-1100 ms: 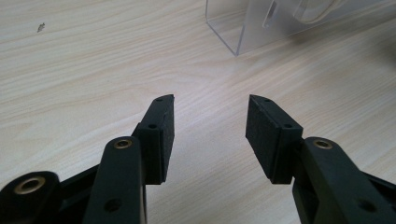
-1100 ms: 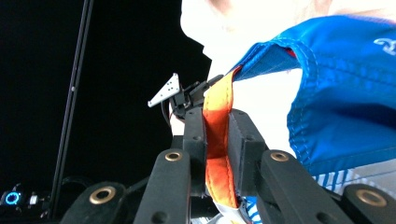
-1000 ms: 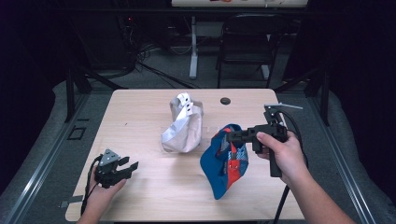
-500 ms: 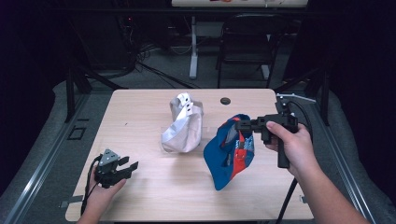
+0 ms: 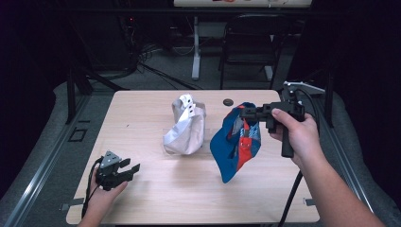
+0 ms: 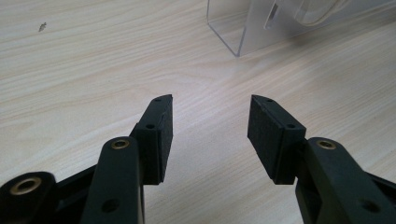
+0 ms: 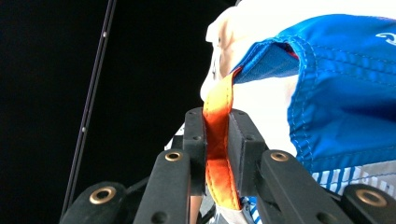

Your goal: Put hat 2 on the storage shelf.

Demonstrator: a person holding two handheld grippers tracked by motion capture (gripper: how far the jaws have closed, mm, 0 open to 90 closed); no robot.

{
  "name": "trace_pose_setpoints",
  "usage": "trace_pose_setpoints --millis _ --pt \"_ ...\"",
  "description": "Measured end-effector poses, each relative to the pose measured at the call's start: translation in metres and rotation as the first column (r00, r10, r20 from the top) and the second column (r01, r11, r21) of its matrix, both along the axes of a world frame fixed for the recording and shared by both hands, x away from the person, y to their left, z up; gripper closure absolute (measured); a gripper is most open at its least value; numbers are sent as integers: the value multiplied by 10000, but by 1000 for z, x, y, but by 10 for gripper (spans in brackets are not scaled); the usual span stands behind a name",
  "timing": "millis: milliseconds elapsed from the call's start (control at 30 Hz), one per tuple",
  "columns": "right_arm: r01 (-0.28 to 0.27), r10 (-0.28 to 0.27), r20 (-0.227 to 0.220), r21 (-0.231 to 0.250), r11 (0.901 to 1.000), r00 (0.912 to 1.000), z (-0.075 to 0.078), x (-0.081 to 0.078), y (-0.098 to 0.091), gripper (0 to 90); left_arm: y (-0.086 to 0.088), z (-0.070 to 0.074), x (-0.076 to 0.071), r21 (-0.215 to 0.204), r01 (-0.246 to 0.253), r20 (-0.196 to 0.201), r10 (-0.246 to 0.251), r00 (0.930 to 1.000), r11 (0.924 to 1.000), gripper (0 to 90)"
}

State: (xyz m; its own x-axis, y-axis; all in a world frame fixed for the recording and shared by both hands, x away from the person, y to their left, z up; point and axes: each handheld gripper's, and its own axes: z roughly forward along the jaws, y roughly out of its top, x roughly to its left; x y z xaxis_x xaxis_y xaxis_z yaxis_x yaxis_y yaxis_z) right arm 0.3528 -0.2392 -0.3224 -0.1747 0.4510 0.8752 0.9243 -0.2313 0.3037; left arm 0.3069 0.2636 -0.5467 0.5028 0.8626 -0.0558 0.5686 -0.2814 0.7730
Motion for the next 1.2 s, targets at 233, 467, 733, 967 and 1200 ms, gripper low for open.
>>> trace_pose_setpoints --millis 233,467,733,967,1200 --pt "342 -342 52 -4 9994 9994 10 11 -4 785 0 0 0 0 9 15 -9 10000 10000 505" --pt "751 -750 117 -76 9971 9971 16 21 -5 785 0 0 0 -10 22 11 -22 10000 10000 503" --pt "1241 -1239 176 -116 9922 9921 21 34 -6 785 -1 0 0 -30 17 12 -17 10000 10000 501" --pt "1645 -1643 112 -194 9862 9863 22 47 -2 785 -1 -1 0 -72 38 -18 -38 10000 10000 501" --pt "2017 -2016 45 -193 9793 9795 22 58 6 785 0 0 1 -80 31 39 -31 10000 10000 501"
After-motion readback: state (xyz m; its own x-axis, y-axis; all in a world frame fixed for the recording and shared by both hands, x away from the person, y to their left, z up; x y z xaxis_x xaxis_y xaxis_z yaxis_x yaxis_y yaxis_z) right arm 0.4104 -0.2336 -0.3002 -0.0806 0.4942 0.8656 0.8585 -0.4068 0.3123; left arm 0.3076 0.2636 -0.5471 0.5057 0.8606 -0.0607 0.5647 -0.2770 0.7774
